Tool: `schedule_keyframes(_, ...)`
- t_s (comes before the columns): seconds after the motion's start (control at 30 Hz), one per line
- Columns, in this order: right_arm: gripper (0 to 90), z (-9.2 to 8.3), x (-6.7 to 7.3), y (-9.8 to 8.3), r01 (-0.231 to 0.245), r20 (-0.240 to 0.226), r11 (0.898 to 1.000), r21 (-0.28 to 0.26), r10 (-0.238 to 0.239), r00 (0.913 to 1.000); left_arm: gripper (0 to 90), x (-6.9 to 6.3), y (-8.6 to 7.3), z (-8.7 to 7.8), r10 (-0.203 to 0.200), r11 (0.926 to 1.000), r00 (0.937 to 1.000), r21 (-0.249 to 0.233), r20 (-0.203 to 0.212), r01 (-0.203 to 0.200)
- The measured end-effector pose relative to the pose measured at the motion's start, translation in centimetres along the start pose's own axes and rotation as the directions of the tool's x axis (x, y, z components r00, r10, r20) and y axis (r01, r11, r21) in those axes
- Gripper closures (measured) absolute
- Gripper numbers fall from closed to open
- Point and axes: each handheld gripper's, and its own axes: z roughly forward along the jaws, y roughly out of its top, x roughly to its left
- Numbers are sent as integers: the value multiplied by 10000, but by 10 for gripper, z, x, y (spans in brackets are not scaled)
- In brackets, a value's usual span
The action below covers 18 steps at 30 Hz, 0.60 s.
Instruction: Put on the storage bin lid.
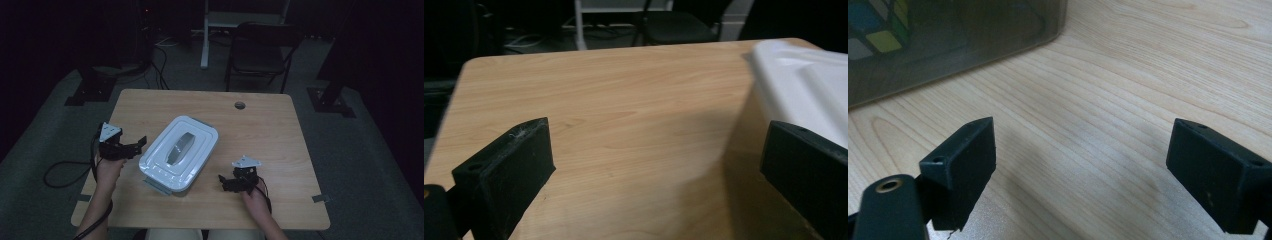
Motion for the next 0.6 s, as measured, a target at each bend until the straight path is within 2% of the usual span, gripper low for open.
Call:
schedule_keyframes(0.07, 124, 0, 0, 0, 26, 52, 10000, 10, -26, 10000, 16, 6, -4, 6, -159, 9999, 9998, 50, -73, 159)
schedule_keyframes(0.13, 125, 0, 0, 0, 14, 27, 10000, -4, -14, 10000, 17, 12, -10, 12, -315, 9995, 9995, 80, 39, 314)
schedule_keyframes(0.17, 125, 0, 0, 0, 23, 32, 10000, -19, -23, 10000, 17, 15, -13, 15, -378, 9991, 9993, 173, -47, 379)
schedule_keyframes(0.27, 125, -1, 0, 1, 17, 69, 9999, -101, -16, 10000, 17, 22, -24, 21, -594, 9982, 9982, 12, -101, 594)
schedule_keyframes(0.33, 125, -1, -1, 1, -21, 90, 9999, -120, 22, 10000, 17, 26, -31, 24, -759, 9971, 9966, 37, -328, 761)
schedule_keyframes(0.43, 125, -2, -2, 2, -109, 119, 9997, -201, 112, 9999, 17, 26, -40, 32, -501, 9975, 9978, 477, -445, 522)
schedule_keyframes(0.5, 125, -1, -3, 4, -89, 209, 9997, -210, 93, 9997, 16, 23, -43, 36, -319, 9969, 9990, 703, -306, 340)
schedule_keyframes(0.6, 125, 1, -4, 5, -318, 200, 9990, -312, 324, 9993, 17, 18, -45, 42, -239, 9955, 9997, 917, -16, 240)
